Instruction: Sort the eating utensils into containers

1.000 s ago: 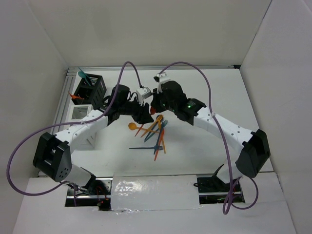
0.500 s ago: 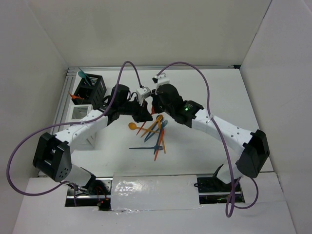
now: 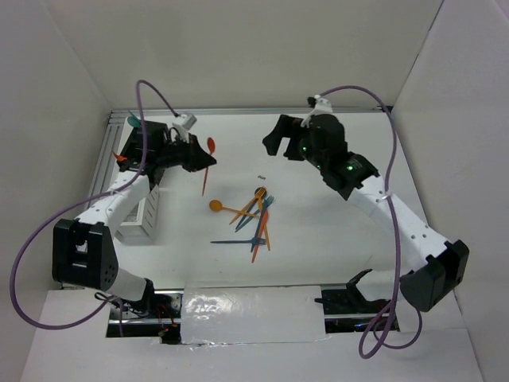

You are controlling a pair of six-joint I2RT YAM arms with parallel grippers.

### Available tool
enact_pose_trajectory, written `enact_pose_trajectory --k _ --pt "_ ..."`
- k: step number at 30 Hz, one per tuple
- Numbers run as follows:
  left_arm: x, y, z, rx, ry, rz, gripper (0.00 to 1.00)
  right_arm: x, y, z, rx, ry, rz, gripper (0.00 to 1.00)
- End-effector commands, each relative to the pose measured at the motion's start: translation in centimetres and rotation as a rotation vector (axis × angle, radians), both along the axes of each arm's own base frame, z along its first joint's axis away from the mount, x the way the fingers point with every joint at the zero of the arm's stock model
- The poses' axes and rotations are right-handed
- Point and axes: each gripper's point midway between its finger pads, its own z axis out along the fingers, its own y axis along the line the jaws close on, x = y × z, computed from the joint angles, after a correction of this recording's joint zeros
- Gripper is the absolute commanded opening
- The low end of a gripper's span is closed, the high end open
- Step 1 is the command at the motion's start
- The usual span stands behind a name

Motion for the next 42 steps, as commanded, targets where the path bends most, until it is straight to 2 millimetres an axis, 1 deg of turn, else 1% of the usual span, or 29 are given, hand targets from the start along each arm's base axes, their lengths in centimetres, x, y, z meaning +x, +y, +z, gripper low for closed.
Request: enact_pose_trajectory --k 1,2,3,4,5,6,7,8,9,10,12,13,15,16,18,19,20,21,22,23,24,26,28,30,31,32,39,40,42 --pt "2.9 3.1 4.1 -0.069 -0.101 0.091 0.00 -1.0 -0.8 6.2 0.192 -0.098 0.018 1.00" --pt "4.3 5.5 4.7 -0.057 -0.118 0.180 0.00 -0.8 -1.3 6.7 0.215 -0.105 0.007 1.00" --pt "5.4 7.0 5.4 -0.060 -0.130 0.223 0.00 -0.9 -1.6 7.1 0.220 -0.114 0.001 1.00" --pt "5.8 6.8 5.8 -0.061 -0.139 0.228 0.00 -0.8 -1.9 7.1 0.211 -0.119 -0.002 1.00" --pt "7.3 10.9 6.9 -0.061 -0.165 0.344 0.00 -0.6 -2.2 6.4 0.185 -0.120 -0.014 1.00" --pt "8.0 13.2 7.3 -0.074 -0.167 0.418 0.00 -0.3 -2.5 5.3 0.157 -0.110 -0.025 1.00" --pt "8.4 15.1 8.9 -0.091 -0.221 0.462 0.00 -0.1 -2.8 5.2 0.141 -0.116 -0.028 1.00" --pt "8.6 17.6 9.4 -0.101 -0.240 0.526 0.00 0.0 -3.0 4.4 0.128 -0.106 -0.023 1.00" --pt "8.6 19.2 10.0 -0.118 -0.263 0.562 0.00 -0.1 -2.7 3.3 0.118 -0.081 -0.005 1.00" --pt "8.9 20.9 10.3 -0.121 -0.306 0.607 0.00 0.0 -2.7 2.8 0.100 -0.086 0.009 1.00" --pt "8.9 24.0 11.4 -0.138 -0.370 0.702 0.00 0.2 -2.7 1.8 0.091 -0.086 0.015 1.00" --pt "8.8 24.9 11.7 -0.147 -0.420 0.725 0.00 0.4 -3.0 1.7 0.090 -0.083 0.007 1.00" --pt "8.9 27.0 11.4 -0.167 -0.425 0.781 0.00 0.9 -2.6 0.7 0.092 -0.067 0.015 1.00" --pt "9.0 28.1 11.5 -0.165 -0.439 0.795 0.00 1.6 -3.3 0.2 0.089 -0.057 -0.009 1.00" --pt "9.4 29.7 10.9 -0.162 -0.436 0.813 0.00 2.5 -3.6 -0.7 0.080 -0.039 -0.023 1.00" --pt "9.6 29.5 10.5 -0.164 -0.435 0.797 0.00 2.7 -3.5 -1.2 0.077 -0.029 -0.019 1.00" --pt "9.6 29.9 11.0 -0.152 -0.482 0.791 0.00 3.0 -3.6 -1.3 0.076 -0.032 -0.023 1.00" --pt "9.9 29.9 10.3 -0.149 -0.478 0.785 0.00 3.3 -3.5 -1.9 0.071 -0.018 -0.024 1.00" --pt "10.2 30.1 10.4 -0.146 -0.498 0.784 0.00 3.7 -3.5 -1.6 0.074 -0.035 -0.027 1.00" --pt "10.2 30.1 10.2 -0.141 -0.527 0.779 0.00 4.0 -3.5 -2.3 0.068 -0.020 -0.029 1.00" --pt "10.5 30.3 8.9 -0.142 -0.514 0.784 0.00 4.2 -3.4 -2.3 0.074 -0.025 -0.023 1.00" --pt "10.7 30.4 8.8 -0.125 -0.562 0.764 0.00 4.8 -3.3 -3.1 0.069 -0.009 -0.029 1.00" --pt "11.2 30.4 7.7 -0.113 -0.566 0.740 0.00 5.2 -3.3 -3.4 0.069 -0.002 -0.033 1.00" --pt "11.5 30.2 7.6 -0.103 -0.593 0.705 0.00 5.6 -3.1 -4.1 0.070 0.012 -0.036 1.00" --pt "12.0 30.3 7.2 -0.095 -0.597 0.698 0.00 5.7 -3.0 -3.8 0.074 0.007 -0.035 1.00" --pt "12.2 30.5 7.0 -0.089 -0.599 0.699 0.00 5.9 -2.9 -4.4 0.071 0.022 -0.036 1.00" --pt "13.3 30.7 6.2 -0.057 -0.595 0.658 0.02 6.3 -2.0 -4.3 0.074 0.020 -0.023 1.00" --pt "13.5 30.7 5.2 -0.058 -0.555 0.658 0.05 6.3 -2.0 -4.4 0.072 0.020 -0.022 1.00" --pt "13.6 30.9 5.1 -0.056 -0.547 0.673 0.08 6.2 -1.9 -4.4 0.068 0.018 -0.018 1.00"
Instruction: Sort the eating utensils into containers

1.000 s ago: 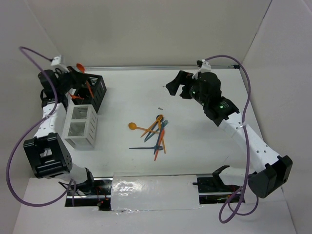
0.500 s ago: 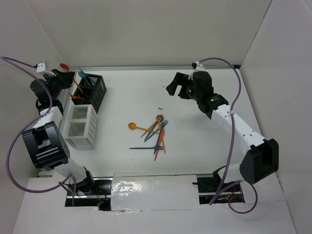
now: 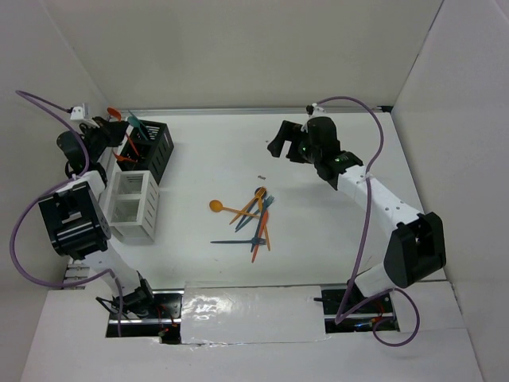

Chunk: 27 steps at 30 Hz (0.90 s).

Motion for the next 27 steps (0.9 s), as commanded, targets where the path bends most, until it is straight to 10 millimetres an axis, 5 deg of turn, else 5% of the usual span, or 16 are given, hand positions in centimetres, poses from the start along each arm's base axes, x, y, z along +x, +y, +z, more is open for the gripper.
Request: enact_pose_trajectory --k 1,4,10,12,16,20,23,27 --pt "0.5 0.3 2.6 0.102 -0.094 -0.013 0.11 1.0 1.0 3.4 0.039 -0.101 0.017 1.00" --pt "0.2 0.2 3.1 0.123 -0.104 -0.013 0.25 0.9 1.1 3.6 0.036 -0.108 0.023 1.00" --pt "-0.3 -0.2 3.7 0.136 -0.086 -0.029 0.31 0.7 1.3 3.7 0.032 -0.112 0.031 1.00" --pt "-0.7 -0.5 3.7 0.144 -0.087 -0.036 0.49 0.6 1.5 4.0 0.033 -0.125 0.046 1.00" --pt "-1.2 -0.3 4.6 0.151 -0.076 -0.015 0.63 0.3 1.5 4.1 0.022 -0.135 0.055 1.00" --pt "-1.9 0.3 6.9 0.163 -0.094 0.039 0.72 -0.2 1.3 4.7 0.029 -0.147 0.062 1.00" --pt "-2.8 0.1 10.4 0.200 -0.138 0.052 0.77 -0.7 1.1 4.9 0.025 -0.152 0.066 1.00" --pt "-5.7 -4.1 14.1 0.277 -0.126 -0.116 0.85 -1.3 0.6 3.6 0.008 -0.097 0.043 1.00"
